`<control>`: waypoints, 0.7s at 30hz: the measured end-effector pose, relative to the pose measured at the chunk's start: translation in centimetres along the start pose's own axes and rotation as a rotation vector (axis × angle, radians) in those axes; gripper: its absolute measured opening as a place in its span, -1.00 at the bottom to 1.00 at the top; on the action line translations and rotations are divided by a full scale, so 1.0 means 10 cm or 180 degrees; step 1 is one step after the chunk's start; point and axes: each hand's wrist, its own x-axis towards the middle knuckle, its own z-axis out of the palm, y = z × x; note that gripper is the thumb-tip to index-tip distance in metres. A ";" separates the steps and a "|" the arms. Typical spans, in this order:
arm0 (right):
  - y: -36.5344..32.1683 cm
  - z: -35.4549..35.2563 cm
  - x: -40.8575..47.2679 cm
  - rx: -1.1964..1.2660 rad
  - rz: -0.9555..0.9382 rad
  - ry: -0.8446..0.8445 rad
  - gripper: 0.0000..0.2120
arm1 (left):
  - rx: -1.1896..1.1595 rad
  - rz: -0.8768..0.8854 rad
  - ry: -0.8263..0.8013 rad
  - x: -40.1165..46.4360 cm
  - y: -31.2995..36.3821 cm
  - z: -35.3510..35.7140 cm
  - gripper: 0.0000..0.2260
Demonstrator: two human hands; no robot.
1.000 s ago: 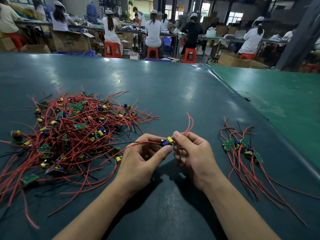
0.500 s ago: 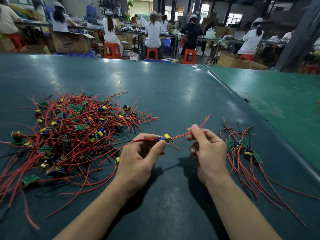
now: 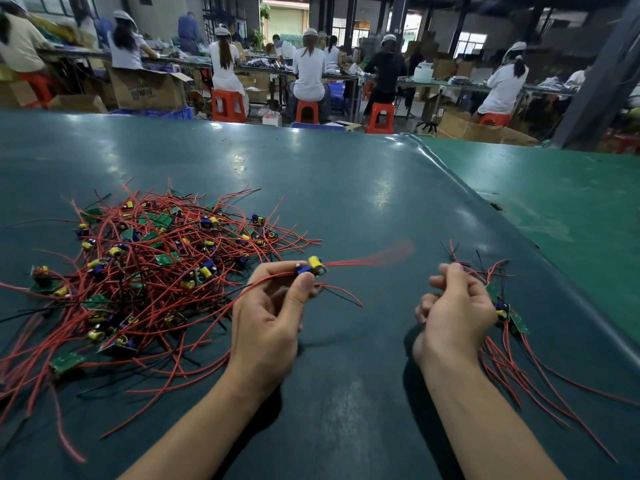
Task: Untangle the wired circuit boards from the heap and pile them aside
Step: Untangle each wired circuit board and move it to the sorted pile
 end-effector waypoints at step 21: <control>0.13 0.07 -0.46 -0.0844 -0.0633 -0.2711 -0.84 | -0.0574 -0.1066 -0.0427 0.05 0.01 0.02 -0.79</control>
